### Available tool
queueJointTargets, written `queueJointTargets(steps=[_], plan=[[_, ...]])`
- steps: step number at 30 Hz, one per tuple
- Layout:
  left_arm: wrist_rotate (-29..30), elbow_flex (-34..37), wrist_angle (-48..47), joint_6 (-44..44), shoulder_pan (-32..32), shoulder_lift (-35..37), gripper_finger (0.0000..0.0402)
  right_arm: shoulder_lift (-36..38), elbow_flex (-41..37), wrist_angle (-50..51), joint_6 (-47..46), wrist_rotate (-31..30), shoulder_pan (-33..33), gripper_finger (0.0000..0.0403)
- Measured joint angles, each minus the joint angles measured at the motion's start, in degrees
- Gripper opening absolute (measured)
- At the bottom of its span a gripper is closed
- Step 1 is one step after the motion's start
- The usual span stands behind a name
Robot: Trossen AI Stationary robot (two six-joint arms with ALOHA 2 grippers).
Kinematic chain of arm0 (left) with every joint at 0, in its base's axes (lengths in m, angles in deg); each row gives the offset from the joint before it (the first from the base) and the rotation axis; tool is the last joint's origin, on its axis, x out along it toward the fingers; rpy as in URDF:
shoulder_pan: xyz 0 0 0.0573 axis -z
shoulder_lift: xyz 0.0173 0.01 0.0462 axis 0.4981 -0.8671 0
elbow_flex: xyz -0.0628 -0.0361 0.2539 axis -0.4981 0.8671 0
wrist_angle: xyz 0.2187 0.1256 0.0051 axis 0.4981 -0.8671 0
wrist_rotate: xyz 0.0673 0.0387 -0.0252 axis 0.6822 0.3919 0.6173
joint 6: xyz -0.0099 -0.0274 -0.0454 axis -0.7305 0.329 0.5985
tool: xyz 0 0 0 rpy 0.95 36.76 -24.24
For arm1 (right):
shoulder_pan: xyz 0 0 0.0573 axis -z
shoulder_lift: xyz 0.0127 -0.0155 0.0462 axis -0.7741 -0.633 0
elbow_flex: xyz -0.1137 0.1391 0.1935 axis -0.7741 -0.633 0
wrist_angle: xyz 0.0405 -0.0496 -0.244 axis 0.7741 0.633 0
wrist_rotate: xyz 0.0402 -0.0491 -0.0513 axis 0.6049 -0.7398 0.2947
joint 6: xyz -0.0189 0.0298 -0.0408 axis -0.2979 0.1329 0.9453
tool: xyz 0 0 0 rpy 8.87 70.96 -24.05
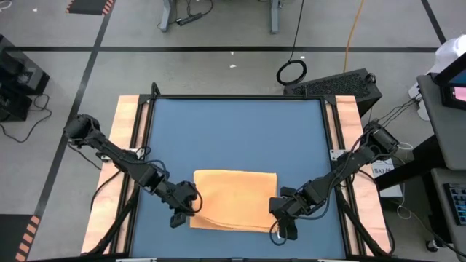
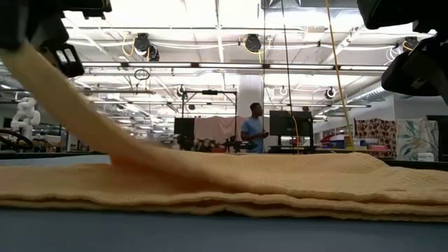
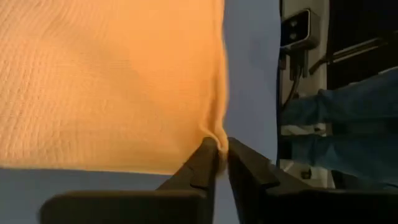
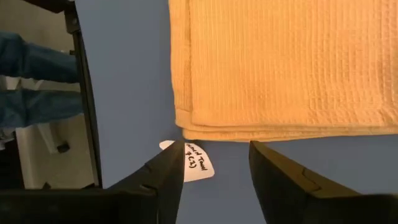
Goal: Roll towel
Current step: Roll the yellow towel
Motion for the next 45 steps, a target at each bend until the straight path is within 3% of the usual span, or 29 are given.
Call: queueJointTargets(steps=[8,12,17,21,24,31,42,45], plan=[[-0.25,0.00,-0.06,3.01,-0.46,-0.24,0.0167,0.00,0.00,-0.15,-0.03,-0.71,0.00,0.0169],[0.91,0.00,-3.67,6.37,-0.55,1.03,0.0198,0.00,0.00,-0.34,-0.72,-0.74,0.00,0.0169],[4.37,0.36,-10.87,14.33,-0.25,0.94,0.0193,0.00,0.00,-1.27,-2.58,-0.70,0.02,0.0169],[5.66,4.63,-6.84,24.53,0.72,0.70,0.0184,0.96,0.00,0.20,-9.72,4.74,1.54,0.0169],[6.12,6.95,1.17,28.49,2.35,0.70,0.0177,2.56,0.00,0.22,-13.65,8.68,3.01,0.0169],[13.82,9.76,5.61,30.05,5.59,-3.54,0.0151,4.15,0.00,-1.73,-13.42,5.07,4.63,0.0151],[15.13,10.85,15.54,38.73,9.21,-11.52,0.0138,4.09,0.00,-7.46,-13.01,4.63,5.77,0.0080],[12.62,10.91,19.20,38.90,9.42,-11.99,0.0138,4.04,0.00,-6.91,-12.78,4.05,5.77,0.0067]])
